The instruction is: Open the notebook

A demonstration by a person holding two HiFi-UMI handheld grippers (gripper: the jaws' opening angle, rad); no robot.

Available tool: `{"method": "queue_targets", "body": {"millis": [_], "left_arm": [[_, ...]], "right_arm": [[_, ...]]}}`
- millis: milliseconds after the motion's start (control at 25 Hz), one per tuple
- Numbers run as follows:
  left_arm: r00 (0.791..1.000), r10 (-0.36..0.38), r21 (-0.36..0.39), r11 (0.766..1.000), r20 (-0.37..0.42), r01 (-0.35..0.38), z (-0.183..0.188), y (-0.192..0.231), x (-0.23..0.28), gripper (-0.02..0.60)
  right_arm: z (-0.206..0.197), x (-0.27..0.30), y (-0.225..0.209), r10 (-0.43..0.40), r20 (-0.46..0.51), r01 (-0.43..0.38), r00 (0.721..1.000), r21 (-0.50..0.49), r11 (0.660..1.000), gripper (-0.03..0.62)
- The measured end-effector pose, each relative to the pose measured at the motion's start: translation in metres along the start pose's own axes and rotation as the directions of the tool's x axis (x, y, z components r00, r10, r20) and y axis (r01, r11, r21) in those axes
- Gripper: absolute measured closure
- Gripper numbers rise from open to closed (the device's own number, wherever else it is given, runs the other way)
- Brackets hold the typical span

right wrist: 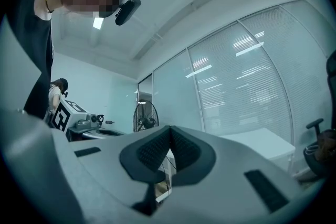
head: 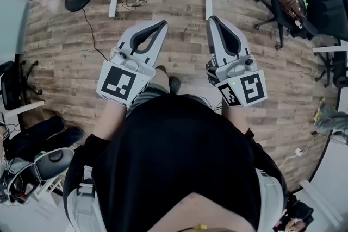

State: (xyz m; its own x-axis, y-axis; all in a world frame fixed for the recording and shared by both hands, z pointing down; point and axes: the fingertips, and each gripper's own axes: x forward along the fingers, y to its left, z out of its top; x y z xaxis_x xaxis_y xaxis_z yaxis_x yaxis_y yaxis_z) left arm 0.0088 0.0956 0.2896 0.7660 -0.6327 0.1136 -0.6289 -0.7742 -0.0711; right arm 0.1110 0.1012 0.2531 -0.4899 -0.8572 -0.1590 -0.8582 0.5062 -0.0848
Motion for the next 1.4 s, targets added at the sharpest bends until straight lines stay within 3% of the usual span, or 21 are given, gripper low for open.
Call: {"method": "queue_targets", "body": {"millis": [160,280,400,560,960,1400], "left_arm": [[1.0,0.016,-0.004,1.0,0.016,-0.016,0.0,0.011,-0.003,0.569],[0.999,0.023,-0.018,1.0,-0.03,-0.024,-0.012,0.019,-0.003,0.569],[0.999,0.019,-0.018,1.0,-0.026,-0.019,-0.015,0.031,0.005,0.57],[1.0,0.008,-0.022,1.0,0.0,-0.008,-0.011,0.047,0.02,0.569],[0.999,-0.038,-0.011,0.999,-0.028,0.038,-0.01,0.099,0.065,0.569],[0.997,-0.07,0.01,0.997,0.038,0.07,0.002,0.147,0.121,0.569]], "right_arm": [[-0.005,0.01,0.006,0.019,-0.006,-0.019,1.0,0.001,1.0,0.59],[-0.009,0.018,0.005,0.022,-0.009,-0.022,1.0,0.002,1.0,0.59],[-0.012,0.029,0.0,0.02,-0.015,-0.02,1.0,-0.006,1.0,0.59],[-0.012,0.048,-0.009,0.018,-0.023,-0.019,1.0,-0.023,1.0,0.59],[-0.015,0.097,-0.042,-0.033,-0.023,0.032,0.999,-0.041,0.999,0.591],[-0.025,0.149,-0.083,-0.073,-0.023,0.072,0.997,-0.054,0.996,0.59]]}}
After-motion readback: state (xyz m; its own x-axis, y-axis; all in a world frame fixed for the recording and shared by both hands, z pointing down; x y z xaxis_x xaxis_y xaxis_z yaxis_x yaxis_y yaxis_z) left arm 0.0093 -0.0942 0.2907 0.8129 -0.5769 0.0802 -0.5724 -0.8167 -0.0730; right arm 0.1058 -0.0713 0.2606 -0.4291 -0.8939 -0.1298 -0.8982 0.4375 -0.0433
